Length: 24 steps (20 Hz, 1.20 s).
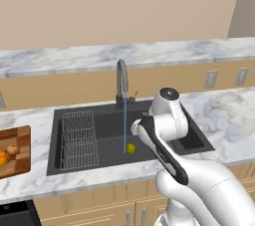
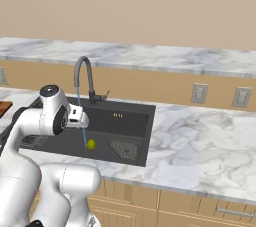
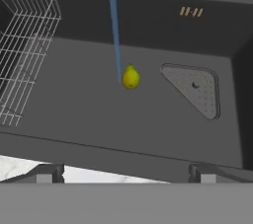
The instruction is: Pick the orange, pear, tangerine from the sink and place them on the cutting board to airdry. Then turn off the sink faucet.
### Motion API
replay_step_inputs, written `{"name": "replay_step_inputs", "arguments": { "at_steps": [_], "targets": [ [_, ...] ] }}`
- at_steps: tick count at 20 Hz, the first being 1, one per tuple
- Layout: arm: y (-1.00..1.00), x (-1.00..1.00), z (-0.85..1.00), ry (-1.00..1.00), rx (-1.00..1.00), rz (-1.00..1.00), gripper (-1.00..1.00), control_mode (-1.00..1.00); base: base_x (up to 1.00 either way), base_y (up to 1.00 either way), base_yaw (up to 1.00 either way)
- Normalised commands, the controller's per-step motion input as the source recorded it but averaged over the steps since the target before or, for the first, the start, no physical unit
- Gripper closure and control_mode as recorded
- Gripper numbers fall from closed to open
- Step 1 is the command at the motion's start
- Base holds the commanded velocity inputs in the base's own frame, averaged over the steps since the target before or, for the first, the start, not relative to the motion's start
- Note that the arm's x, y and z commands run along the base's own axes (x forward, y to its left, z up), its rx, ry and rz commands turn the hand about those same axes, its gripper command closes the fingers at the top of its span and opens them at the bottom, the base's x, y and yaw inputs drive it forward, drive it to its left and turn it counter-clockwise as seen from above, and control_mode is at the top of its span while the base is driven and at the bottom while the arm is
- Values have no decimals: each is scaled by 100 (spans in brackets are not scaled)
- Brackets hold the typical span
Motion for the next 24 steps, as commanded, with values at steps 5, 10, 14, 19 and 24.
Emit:
{"name": "replay_step_inputs", "arguments": {
  "at_steps": [5,10,14,19,24],
  "targets": [
    [-2,19,-25,0,0,0,-100,-100,0,0,0],
    [0,20,-30,0,0,0,-100,-100,0,0,0],
    [0,22,-25,0,0,0,-100,-100,0,0,0],
    [0,25,-23,0,0,0,-100,-100,0,0,0],
    [-2,17,-30,0,0,0,-100,-100,0,0,0]
  ]
}}
